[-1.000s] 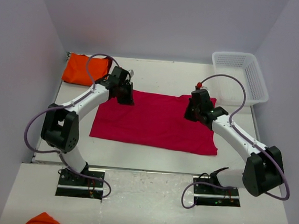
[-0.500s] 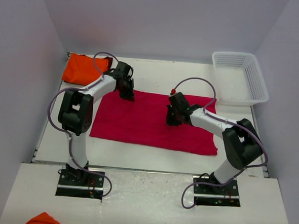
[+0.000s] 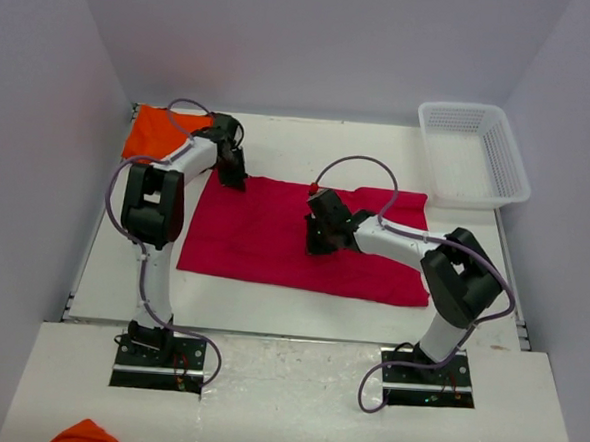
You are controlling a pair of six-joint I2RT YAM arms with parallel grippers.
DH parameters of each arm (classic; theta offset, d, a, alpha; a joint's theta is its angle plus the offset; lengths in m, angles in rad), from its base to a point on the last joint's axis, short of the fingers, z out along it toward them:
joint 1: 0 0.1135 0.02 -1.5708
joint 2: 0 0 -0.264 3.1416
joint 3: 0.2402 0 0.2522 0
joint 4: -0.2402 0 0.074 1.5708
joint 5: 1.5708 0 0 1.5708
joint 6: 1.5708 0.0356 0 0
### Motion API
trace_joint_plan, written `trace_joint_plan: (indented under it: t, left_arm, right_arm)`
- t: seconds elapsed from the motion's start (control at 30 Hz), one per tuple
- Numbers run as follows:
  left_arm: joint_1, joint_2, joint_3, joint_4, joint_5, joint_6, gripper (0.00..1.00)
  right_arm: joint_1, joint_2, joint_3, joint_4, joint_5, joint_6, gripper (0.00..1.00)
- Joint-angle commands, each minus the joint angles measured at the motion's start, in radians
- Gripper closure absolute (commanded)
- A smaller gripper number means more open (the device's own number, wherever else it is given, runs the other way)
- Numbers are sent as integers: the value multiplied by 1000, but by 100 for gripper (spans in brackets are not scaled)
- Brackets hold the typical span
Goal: Fold and stack the t-shirts
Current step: Fold the flattened tshirt in 1/3 of the way
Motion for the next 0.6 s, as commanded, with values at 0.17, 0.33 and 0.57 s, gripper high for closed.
trace_joint_plan:
  t: [0.17, 0.33, 0.57]
  left_arm:
    - [74, 70, 74, -35, -33, 24, 100]
    - [106, 67, 19, -18, -33, 10, 100]
    - [134, 61, -32, -41, -49, -26, 100]
  right_arm:
    - [81, 49, 74, 29, -42, -10, 100]
    - [88, 112, 77, 53, -64, 6, 100]
    - [117, 149, 60, 73, -73, 26, 100]
